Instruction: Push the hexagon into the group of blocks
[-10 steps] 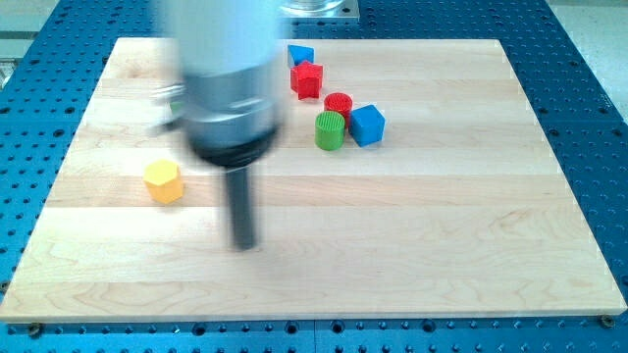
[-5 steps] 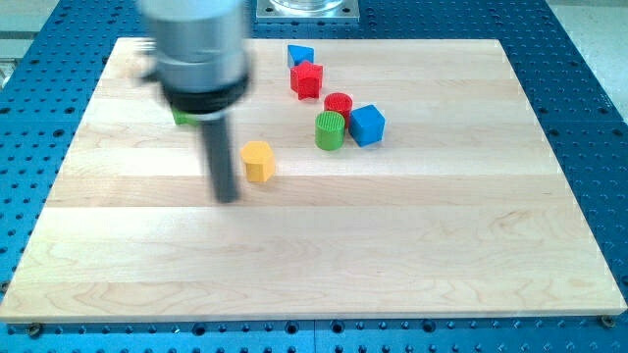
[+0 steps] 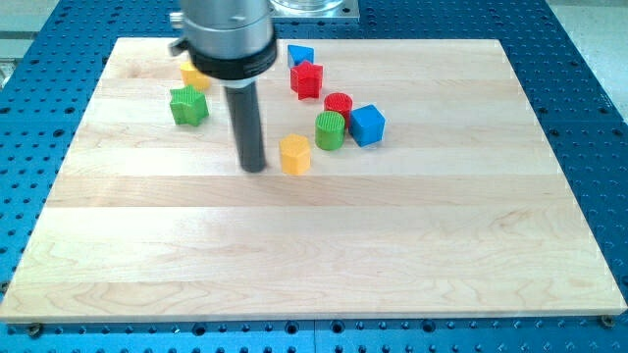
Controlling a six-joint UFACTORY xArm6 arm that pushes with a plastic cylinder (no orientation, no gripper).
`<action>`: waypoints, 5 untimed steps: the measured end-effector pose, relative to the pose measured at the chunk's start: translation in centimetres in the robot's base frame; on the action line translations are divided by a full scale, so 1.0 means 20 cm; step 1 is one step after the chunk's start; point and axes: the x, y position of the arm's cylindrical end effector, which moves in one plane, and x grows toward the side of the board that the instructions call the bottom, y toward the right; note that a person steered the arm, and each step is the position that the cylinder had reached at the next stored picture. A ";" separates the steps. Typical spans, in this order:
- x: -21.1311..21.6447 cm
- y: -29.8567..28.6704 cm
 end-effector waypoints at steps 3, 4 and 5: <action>0.17 0.14; 0.17 0.44; 0.06 0.46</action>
